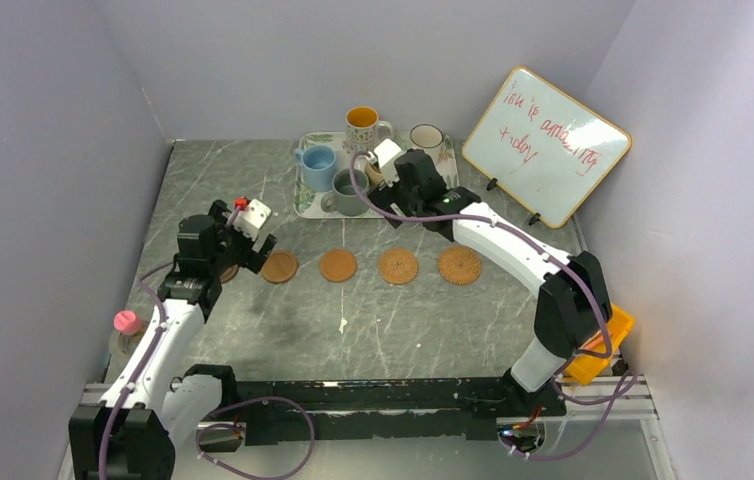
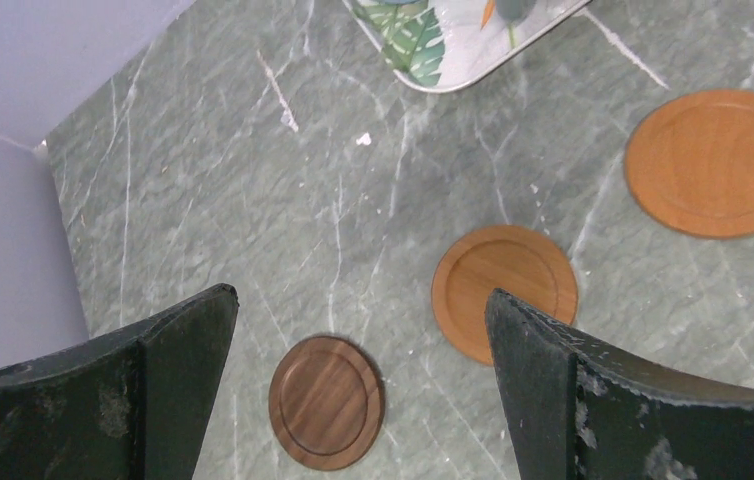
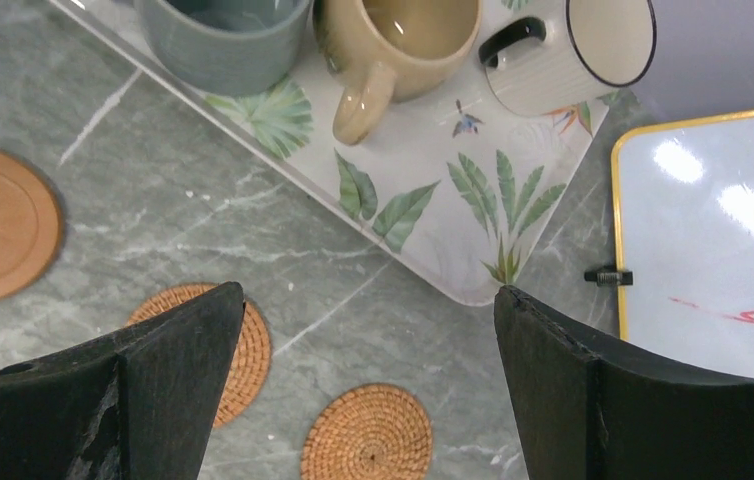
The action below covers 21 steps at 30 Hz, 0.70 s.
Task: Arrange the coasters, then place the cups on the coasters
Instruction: Move the cup to the tray.
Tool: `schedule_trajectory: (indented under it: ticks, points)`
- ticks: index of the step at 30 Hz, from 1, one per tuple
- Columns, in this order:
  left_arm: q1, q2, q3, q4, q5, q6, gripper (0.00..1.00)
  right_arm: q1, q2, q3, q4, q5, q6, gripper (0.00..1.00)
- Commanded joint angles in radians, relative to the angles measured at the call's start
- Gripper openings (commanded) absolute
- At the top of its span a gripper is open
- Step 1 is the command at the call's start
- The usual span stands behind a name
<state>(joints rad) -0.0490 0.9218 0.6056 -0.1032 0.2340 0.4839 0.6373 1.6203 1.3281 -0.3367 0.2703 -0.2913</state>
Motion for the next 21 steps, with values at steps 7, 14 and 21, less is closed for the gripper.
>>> schedule_trajectory:
  ticks: [7, 14, 21]
  points:
    - [-0.084, 0.046, -0.009, 0.096, -0.064, -0.023, 1.00, -0.015, -0.090, -0.050, 0.133, 0.026, 0.049, 1.00]
    - [-0.100, 0.078, 0.000, 0.162, -0.092, -0.118, 1.00, -0.084, -0.130, -0.151, 0.228, 0.062, 0.110, 1.00]
    - [-0.100, -0.011, -0.089, 0.211, -0.094, -0.132, 1.00, -0.127, -0.140, -0.187, 0.265, 0.047, 0.155, 1.00]
